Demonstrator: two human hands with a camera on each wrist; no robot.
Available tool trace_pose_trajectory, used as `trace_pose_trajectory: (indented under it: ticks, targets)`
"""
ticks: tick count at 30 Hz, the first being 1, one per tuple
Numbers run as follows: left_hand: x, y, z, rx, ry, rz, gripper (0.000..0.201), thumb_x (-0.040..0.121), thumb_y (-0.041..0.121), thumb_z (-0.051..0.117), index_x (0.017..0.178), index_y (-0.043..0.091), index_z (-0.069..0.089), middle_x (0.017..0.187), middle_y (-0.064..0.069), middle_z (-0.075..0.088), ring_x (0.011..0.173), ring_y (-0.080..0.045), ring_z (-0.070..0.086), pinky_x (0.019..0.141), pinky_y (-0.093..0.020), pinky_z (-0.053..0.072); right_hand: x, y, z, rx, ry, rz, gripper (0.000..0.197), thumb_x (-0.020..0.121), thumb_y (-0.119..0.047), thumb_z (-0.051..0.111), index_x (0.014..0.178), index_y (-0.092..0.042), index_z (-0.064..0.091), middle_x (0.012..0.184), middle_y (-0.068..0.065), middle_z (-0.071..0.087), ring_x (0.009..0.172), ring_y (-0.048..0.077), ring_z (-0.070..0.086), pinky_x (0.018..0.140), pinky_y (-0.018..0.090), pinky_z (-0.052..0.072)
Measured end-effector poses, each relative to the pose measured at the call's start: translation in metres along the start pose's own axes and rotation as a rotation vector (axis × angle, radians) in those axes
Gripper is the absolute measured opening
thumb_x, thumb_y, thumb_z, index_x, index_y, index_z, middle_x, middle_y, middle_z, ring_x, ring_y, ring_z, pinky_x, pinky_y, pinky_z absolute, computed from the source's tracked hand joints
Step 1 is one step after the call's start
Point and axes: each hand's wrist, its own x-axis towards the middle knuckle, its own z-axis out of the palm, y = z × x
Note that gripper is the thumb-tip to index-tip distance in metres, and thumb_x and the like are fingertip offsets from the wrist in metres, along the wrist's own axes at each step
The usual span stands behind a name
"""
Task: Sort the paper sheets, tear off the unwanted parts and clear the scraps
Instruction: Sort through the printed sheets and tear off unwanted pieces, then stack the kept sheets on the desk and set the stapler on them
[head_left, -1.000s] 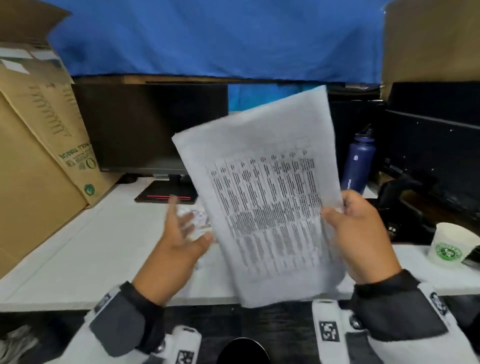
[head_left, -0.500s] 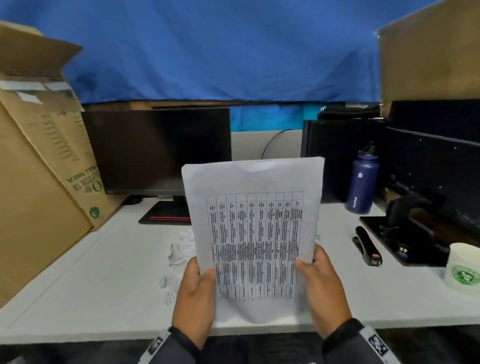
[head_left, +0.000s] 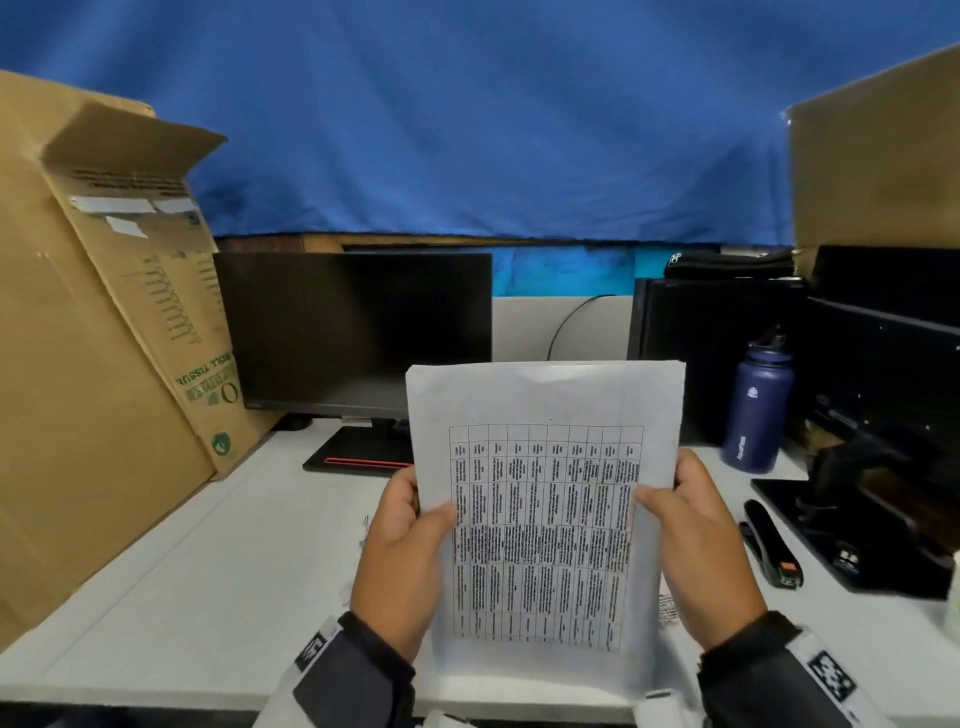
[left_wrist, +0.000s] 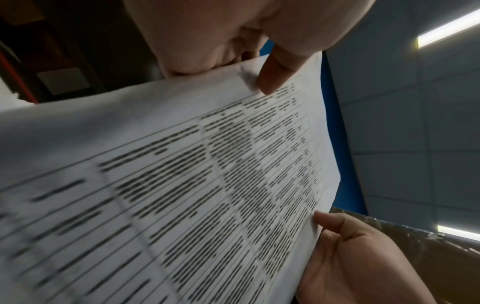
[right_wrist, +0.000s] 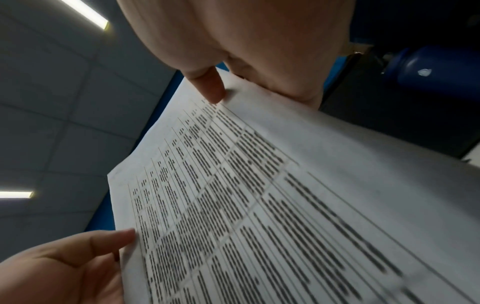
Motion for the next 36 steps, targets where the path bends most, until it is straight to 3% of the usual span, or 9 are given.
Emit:
trace_pose_trajectory:
  ticks: [8, 14, 19, 22, 26, 30, 32, 33, 36]
  targets:
    - [0.003, 0.011, 0.005, -0.009, -0.021, 0.015, 0.036, 0.099, 0.000, 0.046, 0.117, 0.025, 0.065, 0.109, 0.007, 0.076, 0.104, -0.013, 0.071, 0.095, -0.039, 0.054, 0.013, -0.011, 0.001, 0.040, 0.025, -0.067, 0.032, 0.099, -0.007, 0.043, 0.108, -0.028, 0.066, 0.111, -0.002, 0.074, 0.107, 0.019, 0.069, 0.093, 0.043, 0.052]
    - [-0.001, -0.012, 0.003, 0.046, -0.014, -0.041, 0.036, 0.097, 0.001, 0.048, 0.118, 0.026, 0.065, 0.108, 0.011, 0.076, 0.103, -0.008, 0.070, 0.094, -0.035, 0.053, 0.003, -0.005, 0.003, 0.039, 0.010, -0.034, 0.035, 0.099, -0.003, 0.042, 0.113, -0.023, 0.066, 0.106, -0.008, 0.076, 0.097, 0.007, 0.071, 0.079, 0.029, 0.052]
    - [-0.014, -0.042, -0.001, 0.105, -0.043, -0.123, 0.035, 0.097, 0.004, 0.052, 0.115, 0.031, 0.065, 0.103, 0.015, 0.076, 0.091, 0.002, 0.071, 0.076, -0.019, 0.053, -0.008, 0.014, 0.004, -0.009, 0.001, 0.025, 0.038, 0.099, -0.002, 0.043, 0.111, -0.029, 0.065, 0.102, -0.017, 0.075, 0.093, -0.003, 0.069, 0.075, 0.017, 0.051]
    - [-0.023, -0.064, -0.003, 0.160, -0.014, -0.135, 0.028, 0.098, 0.013, 0.054, 0.107, 0.038, 0.064, 0.097, 0.022, 0.075, 0.089, 0.002, 0.070, 0.083, -0.023, 0.052, -0.014, 0.028, 0.005, -0.039, -0.006, 0.063, 0.039, 0.099, -0.002, 0.042, 0.110, -0.032, 0.064, 0.103, -0.019, 0.075, 0.096, -0.004, 0.068, 0.079, 0.017, 0.050]
    - [-0.026, -0.081, 0.002, 0.219, 0.048, -0.120, 0.016, 0.099, 0.029, 0.053, 0.106, 0.041, 0.060, 0.099, 0.011, 0.074, 0.099, -0.006, 0.065, 0.078, -0.026, 0.051, -0.013, 0.035, 0.006, -0.033, -0.028, 0.081, 0.036, 0.100, -0.005, 0.044, 0.112, -0.032, 0.063, 0.106, -0.018, 0.074, 0.097, -0.003, 0.069, 0.076, 0.015, 0.053]
    - [-0.021, -0.075, -0.004, 0.264, 0.149, -0.100, 0.012, 0.099, 0.032, 0.051, 0.101, 0.038, 0.061, 0.098, 0.008, 0.072, 0.096, -0.013, 0.066, 0.078, -0.033, 0.054, -0.008, 0.032, 0.004, -0.011, -0.130, 0.083, 0.027, 0.100, -0.010, 0.049, 0.118, -0.025, 0.062, 0.113, -0.009, 0.074, 0.104, 0.005, 0.069, 0.089, 0.027, 0.054]
    - [-0.020, -0.066, -0.014, 0.299, 0.166, -0.137, 0.011, 0.098, 0.032, 0.053, 0.100, 0.035, 0.064, 0.098, 0.008, 0.073, 0.096, -0.016, 0.068, 0.087, -0.042, 0.055, 0.000, 0.031, -0.007, -0.012, -0.201, 0.108, 0.020, 0.103, -0.026, 0.049, 0.115, -0.017, 0.062, 0.109, 0.000, 0.074, 0.101, 0.014, 0.070, 0.089, 0.031, 0.055]
    - [-0.018, -0.064, -0.023, 0.323, 0.175, -0.160, 0.011, 0.098, 0.032, 0.055, 0.100, 0.034, 0.065, 0.098, 0.008, 0.074, 0.095, -0.017, 0.068, 0.089, -0.046, 0.055, 0.009, 0.033, -0.017, -0.059, -0.192, 0.115, 0.027, 0.101, -0.038, 0.047, 0.112, -0.017, 0.061, 0.106, 0.004, 0.073, 0.100, 0.019, 0.069, 0.088, 0.033, 0.053]
    - [-0.020, -0.057, -0.054, 0.398, 0.189, -0.166, 0.008, 0.096, 0.030, 0.060, 0.096, 0.029, 0.068, 0.092, 0.004, 0.073, 0.090, -0.022, 0.067, 0.087, -0.046, 0.053, 0.049, 0.056, -0.061, -0.338, -0.029, 0.115, 0.036, 0.089, -0.051, 0.057, 0.105, -0.019, 0.059, 0.106, 0.009, 0.067, 0.102, 0.024, 0.063, 0.084, 0.031, 0.046]
